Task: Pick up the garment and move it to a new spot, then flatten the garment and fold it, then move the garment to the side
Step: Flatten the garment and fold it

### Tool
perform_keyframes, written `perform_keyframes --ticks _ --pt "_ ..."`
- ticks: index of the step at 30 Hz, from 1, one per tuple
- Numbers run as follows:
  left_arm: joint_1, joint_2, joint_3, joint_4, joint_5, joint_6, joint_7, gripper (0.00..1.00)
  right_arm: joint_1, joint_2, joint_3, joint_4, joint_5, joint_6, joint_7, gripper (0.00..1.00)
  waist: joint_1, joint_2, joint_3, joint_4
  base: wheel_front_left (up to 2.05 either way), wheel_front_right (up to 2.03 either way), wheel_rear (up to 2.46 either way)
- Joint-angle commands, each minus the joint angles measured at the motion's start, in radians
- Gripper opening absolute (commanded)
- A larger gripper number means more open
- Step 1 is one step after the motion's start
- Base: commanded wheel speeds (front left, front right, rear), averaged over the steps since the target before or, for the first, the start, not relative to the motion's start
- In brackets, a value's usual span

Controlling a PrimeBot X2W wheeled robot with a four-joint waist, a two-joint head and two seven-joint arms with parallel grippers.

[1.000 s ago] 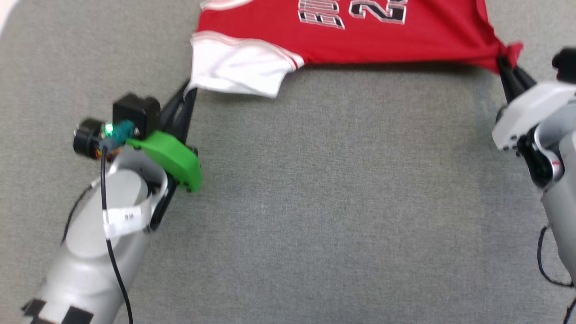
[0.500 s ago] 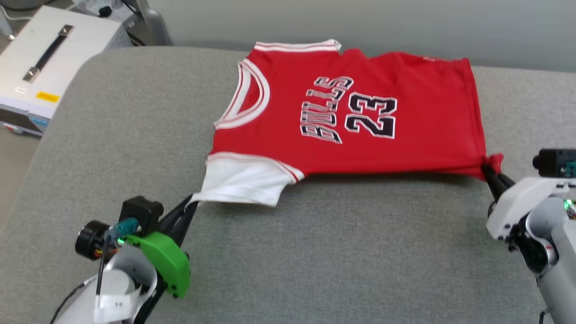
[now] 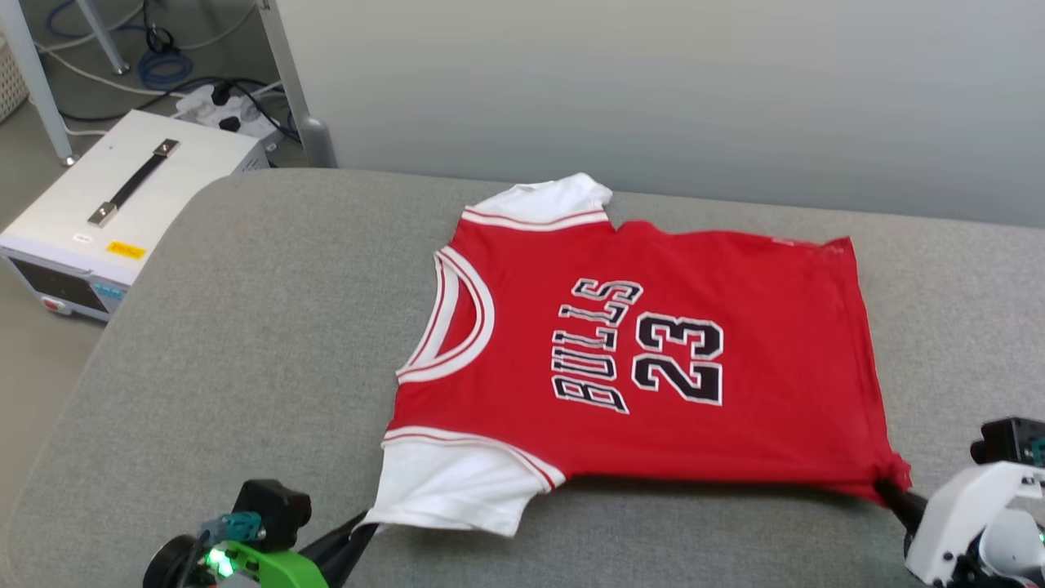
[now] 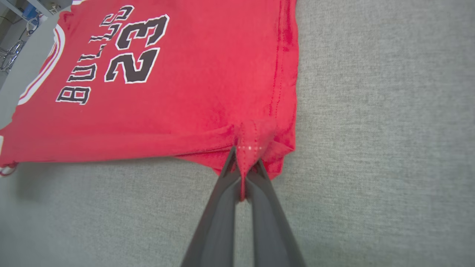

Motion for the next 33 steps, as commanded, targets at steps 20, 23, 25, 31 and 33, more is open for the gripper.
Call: perform_keyframes --ticks 20,23,25,31,33 --pt "0.075 0.129 0.028 -0.235 -0.094 0.003 0.115 0.0 0.286 0.101 -0.29 -0.476 -0.032 -0.008 0.417 0.0 0.0001 0.0 -0.01 -0.02 0.0 0.0 0.0" --pt "0.017 0.111 0.043 -0.222 -0.081 0.0 0.101 0.0 0.25 0.129 -0.312 -0.507 -0.022 -0.008 0.436 0.0 0.0001 0.0 0.015 -0.029 0.0 0.0 0.0" --pt "-0.074 0.085 0.051 -0.185 -0.065 -0.017 0.1 0.0 0.187 0.14 -0.328 -0.524 -0.049 -0.008 0.471 0.0 0.0001 0.0 0.058 -0.038 0.0 0.0 0.0" --pt "-0.208 0.054 0.058 -0.11 -0.04 -0.033 0.108 0.0 0.083 0.145 -0.322 -0.51 -0.095 -0.008 0.499 0.0 0.0001 0.0 0.128 -0.059 0.0 0.0 0.0" --pt "-0.247 0.043 0.055 -0.083 -0.038 -0.044 0.112 0.0 0.052 0.146 -0.322 -0.497 -0.112 -0.008 0.502 0.0 0.0001 0.0 0.152 -0.065 0.0 0.0 0.0"
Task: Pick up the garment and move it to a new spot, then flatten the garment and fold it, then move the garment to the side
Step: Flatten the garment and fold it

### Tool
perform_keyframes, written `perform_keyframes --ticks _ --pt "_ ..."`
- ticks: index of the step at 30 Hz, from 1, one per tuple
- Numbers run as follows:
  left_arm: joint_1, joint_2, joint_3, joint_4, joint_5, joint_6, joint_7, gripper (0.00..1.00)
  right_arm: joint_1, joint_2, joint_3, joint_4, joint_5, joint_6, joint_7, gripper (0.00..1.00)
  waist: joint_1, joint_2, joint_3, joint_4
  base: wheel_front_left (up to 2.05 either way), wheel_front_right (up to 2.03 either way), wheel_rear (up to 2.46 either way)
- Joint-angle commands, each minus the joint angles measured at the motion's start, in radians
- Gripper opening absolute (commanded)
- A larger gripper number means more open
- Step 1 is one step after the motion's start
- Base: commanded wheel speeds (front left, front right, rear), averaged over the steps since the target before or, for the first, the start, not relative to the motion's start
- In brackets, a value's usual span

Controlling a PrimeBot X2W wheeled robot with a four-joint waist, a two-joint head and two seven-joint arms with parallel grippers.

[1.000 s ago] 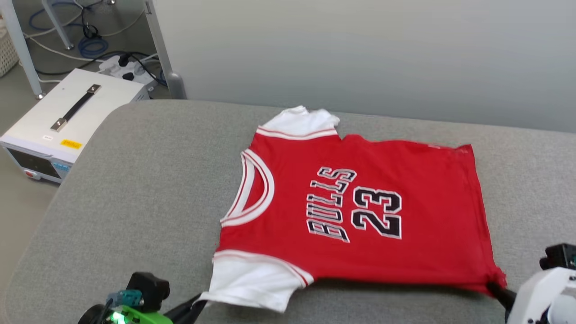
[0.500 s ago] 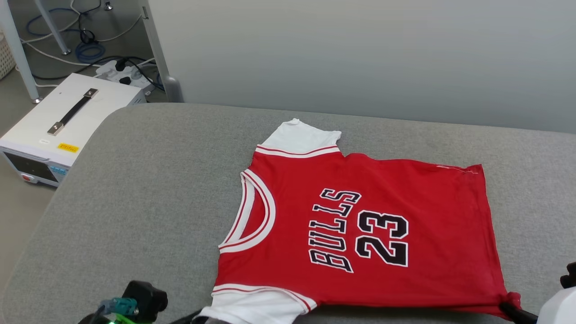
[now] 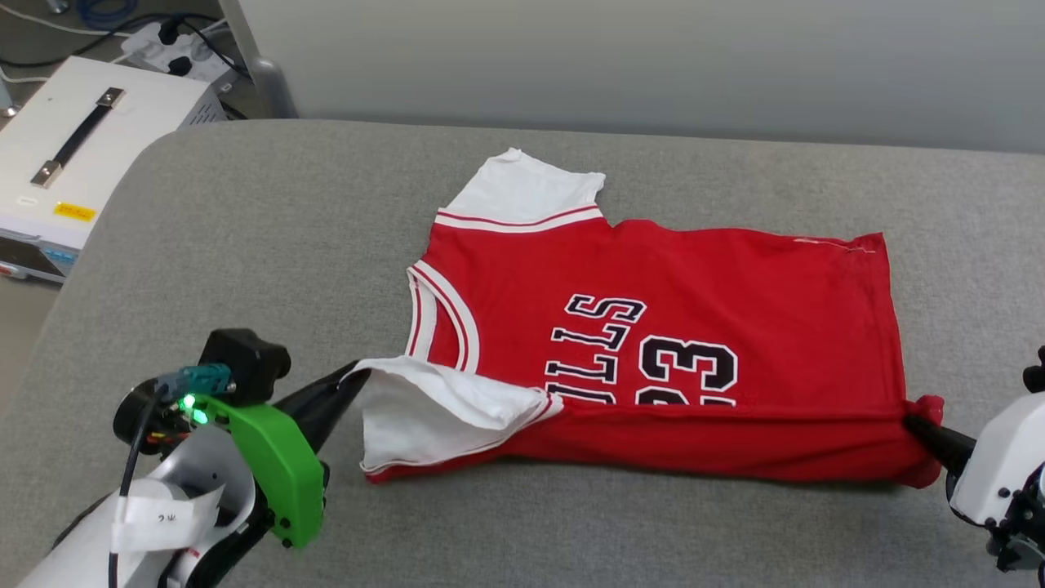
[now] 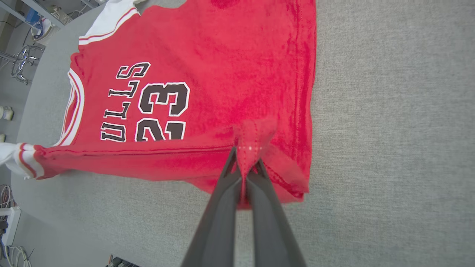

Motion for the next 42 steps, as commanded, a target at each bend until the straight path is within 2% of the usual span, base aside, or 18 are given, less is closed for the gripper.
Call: perform_keyframes --ticks 1,11,22,23,24,25,30,35,42 --pt "-0.042 -0.01 -0.001 0.023 0.008 -0.009 0.009 0.0 -0.031 0.001 0.0 0.012 -0.018 -0.001 0.004 0.0 0.0 0.0 0.054 -0.021 0.0 0.0 0.0" --pt "-0.225 -0.053 -0.08 0.223 0.041 -0.054 0.043 0.0 -0.136 0.001 0.025 0.09 -0.081 -0.001 0.007 0.0 0.0 0.0 0.147 -0.047 0.0 0.0 0.0" --pt "-0.322 -0.101 -0.174 0.441 0.051 -0.064 -0.009 0.0 -0.202 -0.008 0.09 0.173 -0.102 -0.001 -0.049 0.0 0.0 0.0 0.178 -0.062 0.0 0.0 0.0" --pt "-0.329 -0.105 -0.178 0.454 0.053 -0.064 -0.02 0.26 -0.206 -0.01 0.093 0.18 -0.104 -0.001 -0.055 0.0 0.0 0.0 0.177 -0.06 0.0 0.0 0.0" --pt "-0.336 -0.112 -0.183 0.471 0.058 -0.064 -0.035 1.0 -0.209 -0.015 0.096 0.187 -0.109 -0.001 -0.065 0.29 0.0 0.0 0.174 -0.057 0.0 0.0 0.0" --pt "-0.341 -0.119 -0.183 0.486 0.059 -0.064 -0.048 1.0 -0.211 -0.018 0.099 0.191 -0.112 -0.001 -0.076 1.0 0.0 0.0 0.171 -0.055 0.0 0.0 0.0" --pt "-0.35 -0.166 -0.177 0.577 0.058 -0.044 -0.097 1.0 -0.214 -0.022 0.105 0.222 -0.102 -0.001 -0.129 1.0 0.0 0.0 0.132 -0.043 0.0 0.0 0.0" --pt "-0.327 -0.194 -0.139 0.604 0.021 -0.013 -0.156 1.0 -0.189 -0.043 0.13 0.208 -0.102 -0.001 -0.187 1.0 0.0 0.0 0.075 -0.04 0.0 0.0 0.0" --pt "-0.221 -0.181 -0.066 0.521 -0.02 0.096 -0.244 1.0 -0.108 -0.053 0.152 0.141 -0.157 -0.001 -0.219 1.0 0.0 0.0 0.006 -0.052 0.0 0.0 0.0"
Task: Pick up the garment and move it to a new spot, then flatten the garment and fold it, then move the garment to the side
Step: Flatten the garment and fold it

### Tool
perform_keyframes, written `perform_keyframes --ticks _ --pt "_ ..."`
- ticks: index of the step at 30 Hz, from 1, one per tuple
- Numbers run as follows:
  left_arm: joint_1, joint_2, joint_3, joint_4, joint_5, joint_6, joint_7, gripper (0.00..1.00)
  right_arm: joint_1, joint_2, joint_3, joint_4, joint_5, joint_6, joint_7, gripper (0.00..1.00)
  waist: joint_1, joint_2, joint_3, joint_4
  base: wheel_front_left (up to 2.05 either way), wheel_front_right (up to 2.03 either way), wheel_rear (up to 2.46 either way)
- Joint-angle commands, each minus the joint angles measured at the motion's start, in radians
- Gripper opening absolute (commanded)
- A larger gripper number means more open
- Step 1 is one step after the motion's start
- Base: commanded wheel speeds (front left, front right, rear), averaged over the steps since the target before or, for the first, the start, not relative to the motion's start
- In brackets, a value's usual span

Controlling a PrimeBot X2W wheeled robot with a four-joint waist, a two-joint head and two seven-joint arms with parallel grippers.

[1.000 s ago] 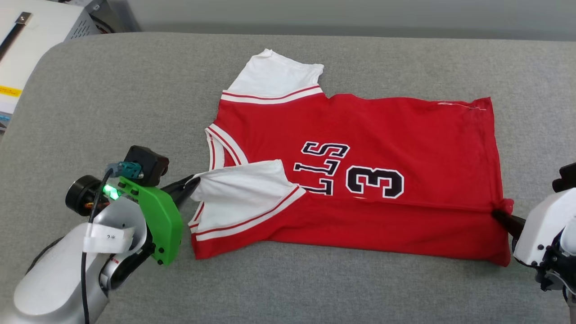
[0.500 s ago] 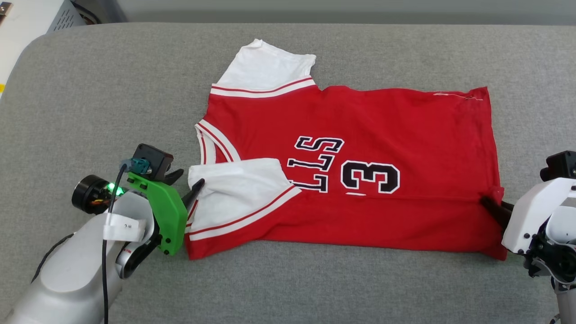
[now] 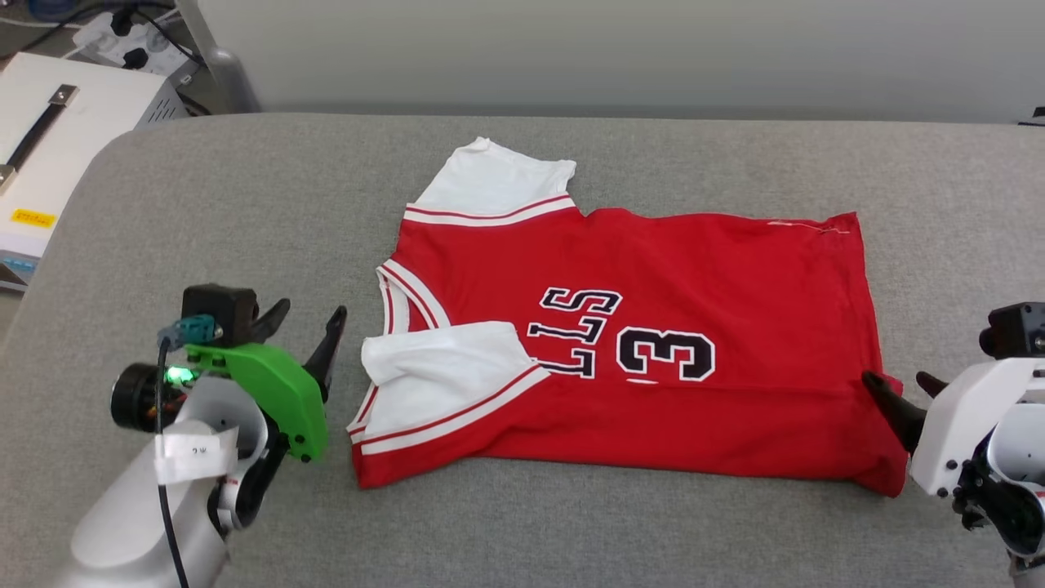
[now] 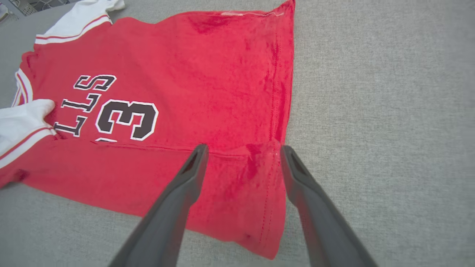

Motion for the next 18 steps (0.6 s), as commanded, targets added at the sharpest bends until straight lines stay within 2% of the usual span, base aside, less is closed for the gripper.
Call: perform_keyframes --ticks 1,4,11,18 --pt "0.045 0.001 0.011 -0.028 -0.024 0.023 -0.003 1.0 0.028 0.003 0.0 -0.016 -0.022 -0.001 -0.005 1.0 0.0 0.0 -0.035 -0.008 0.0 0.0 0.0" --pt "0.131 0.014 0.029 -0.107 -0.064 0.084 0.034 1.0 0.075 0.031 -0.014 -0.067 -0.057 -0.001 0.008 1.0 0.0 0.0 -0.043 -0.014 0.0 0.0 0.0" --pt "0.298 0.076 0.007 -0.295 -0.113 0.216 0.204 1.0 0.147 0.095 -0.045 -0.201 -0.138 -0.001 0.05 1.0 0.0 0.0 -0.026 -0.028 0.0 0.0 0.0" --pt "0.345 0.1 -0.006 -0.406 -0.117 0.293 0.277 1.0 0.183 0.149 -0.07 -0.286 -0.184 -0.001 0.089 1.0 0.0 0.0 0.009 -0.043 0.0 0.0 0.0"
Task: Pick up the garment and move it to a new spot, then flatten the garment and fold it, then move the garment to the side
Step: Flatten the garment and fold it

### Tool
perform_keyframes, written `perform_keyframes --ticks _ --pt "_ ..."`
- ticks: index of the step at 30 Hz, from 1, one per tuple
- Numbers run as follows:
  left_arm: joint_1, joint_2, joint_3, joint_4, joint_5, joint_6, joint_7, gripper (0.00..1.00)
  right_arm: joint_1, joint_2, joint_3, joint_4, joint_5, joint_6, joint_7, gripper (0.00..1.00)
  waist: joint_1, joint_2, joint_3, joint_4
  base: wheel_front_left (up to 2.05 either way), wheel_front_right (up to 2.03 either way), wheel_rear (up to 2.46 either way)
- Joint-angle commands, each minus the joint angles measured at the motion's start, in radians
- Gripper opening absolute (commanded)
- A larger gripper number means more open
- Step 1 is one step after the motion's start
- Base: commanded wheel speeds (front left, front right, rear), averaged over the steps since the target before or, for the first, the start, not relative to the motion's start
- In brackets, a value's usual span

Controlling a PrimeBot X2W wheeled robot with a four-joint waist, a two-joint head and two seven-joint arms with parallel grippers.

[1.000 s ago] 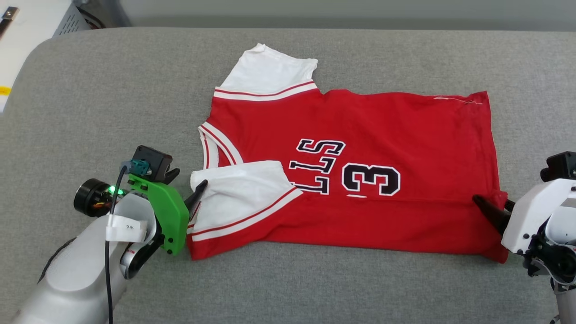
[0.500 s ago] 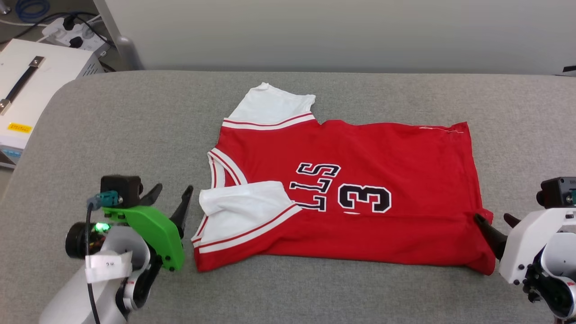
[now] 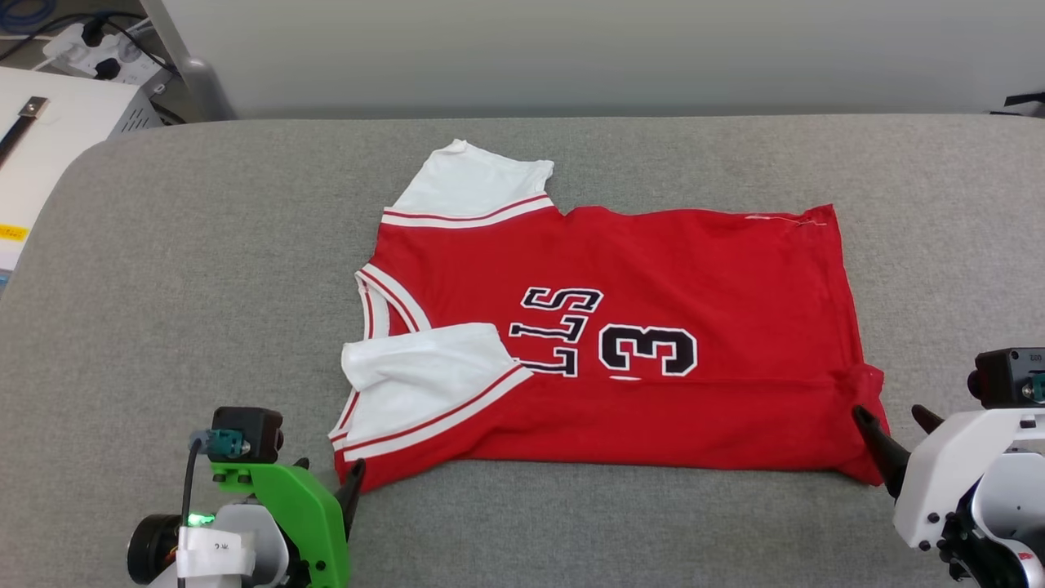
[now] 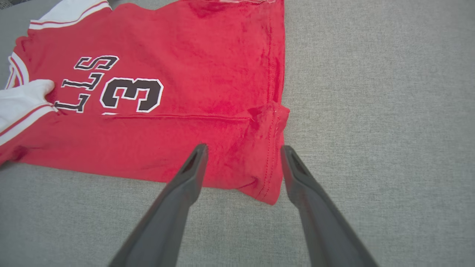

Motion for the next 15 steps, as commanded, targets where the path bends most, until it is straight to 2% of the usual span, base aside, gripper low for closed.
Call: perform_keyframes --ticks 1,6,15 --pt "0.011 0.001 0.001 -0.005 -0.002 0.01 0.0 1.0 0.013 0.007 -0.002 -0.012 -0.01 -0.001 0.003 1.0 0.0 0.0 0.015 -0.01 0.0 0.0 0.0" --pt "0.0 -0.009 0.003 0.021 0.0 0.02 -0.005 1.0 0.016 0.015 -0.003 -0.031 -0.016 -0.001 0.009 1.0 0.0 0.0 0.042 -0.028 0.0 0.0 0.0" --pt "-0.042 -0.025 0.006 0.117 -0.005 -0.006 -0.015 1.0 0.012 0.016 -0.016 -0.048 -0.014 -0.001 0.012 1.0 0.0 0.0 0.095 -0.054 0.0 0.0 0.0"
